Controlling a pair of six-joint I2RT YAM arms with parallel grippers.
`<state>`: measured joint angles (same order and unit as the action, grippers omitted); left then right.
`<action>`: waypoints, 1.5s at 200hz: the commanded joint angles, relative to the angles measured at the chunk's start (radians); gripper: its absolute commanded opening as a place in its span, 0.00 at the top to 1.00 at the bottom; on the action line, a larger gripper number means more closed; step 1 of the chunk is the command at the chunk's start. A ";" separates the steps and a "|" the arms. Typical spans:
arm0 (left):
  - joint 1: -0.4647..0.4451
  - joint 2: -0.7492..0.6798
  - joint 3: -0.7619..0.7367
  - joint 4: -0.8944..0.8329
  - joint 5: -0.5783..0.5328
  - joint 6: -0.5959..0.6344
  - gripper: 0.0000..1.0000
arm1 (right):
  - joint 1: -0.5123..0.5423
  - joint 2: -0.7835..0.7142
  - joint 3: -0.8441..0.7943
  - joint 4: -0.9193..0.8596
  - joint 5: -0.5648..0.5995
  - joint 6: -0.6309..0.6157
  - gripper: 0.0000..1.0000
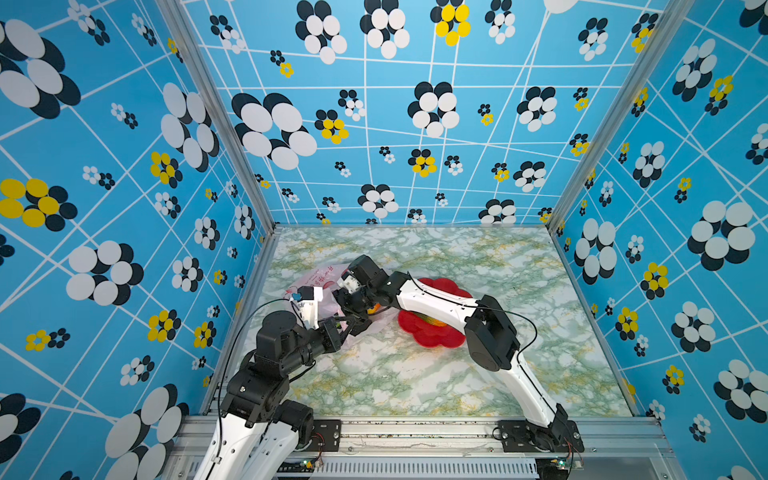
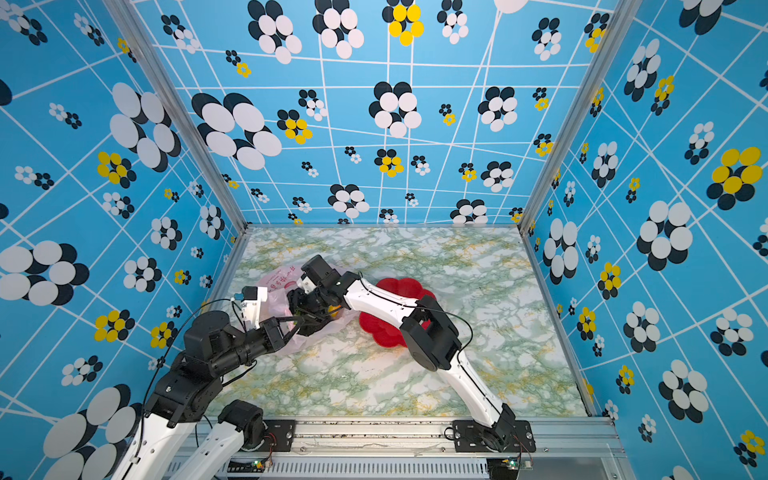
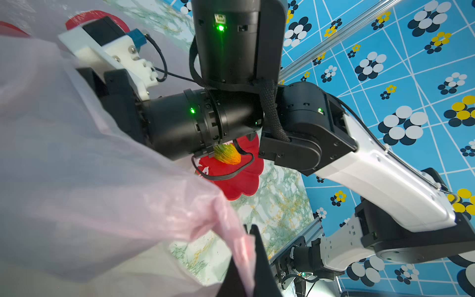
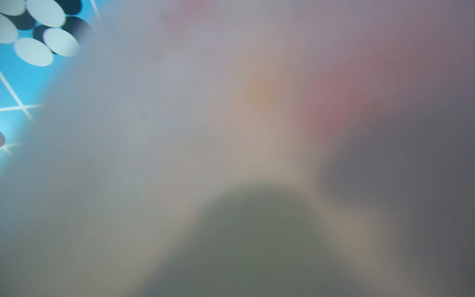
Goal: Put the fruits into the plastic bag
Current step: 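Lower the green fruit deep into the bag and open the right gripper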
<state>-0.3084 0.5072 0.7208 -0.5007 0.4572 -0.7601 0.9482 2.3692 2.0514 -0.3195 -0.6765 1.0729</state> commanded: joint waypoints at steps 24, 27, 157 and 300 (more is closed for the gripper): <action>0.004 -0.014 -0.010 0.020 0.017 -0.005 1.00 | 0.004 0.102 0.127 0.116 -0.069 0.128 0.75; 0.004 -0.015 -0.011 0.018 0.017 -0.005 1.00 | 0.004 0.108 0.135 0.114 -0.071 0.128 0.75; 0.005 -0.032 -0.037 -0.016 -0.015 -0.015 1.00 | 0.038 0.316 0.420 -0.116 -0.153 0.074 0.55; 0.005 -0.027 -0.039 -0.025 -0.032 -0.010 1.00 | 0.040 0.200 0.335 -0.280 -0.094 -0.114 0.01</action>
<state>-0.3084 0.4801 0.6937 -0.5243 0.4332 -0.7712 0.9855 2.6373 2.4126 -0.5011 -0.7963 1.0336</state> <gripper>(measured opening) 0.045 0.994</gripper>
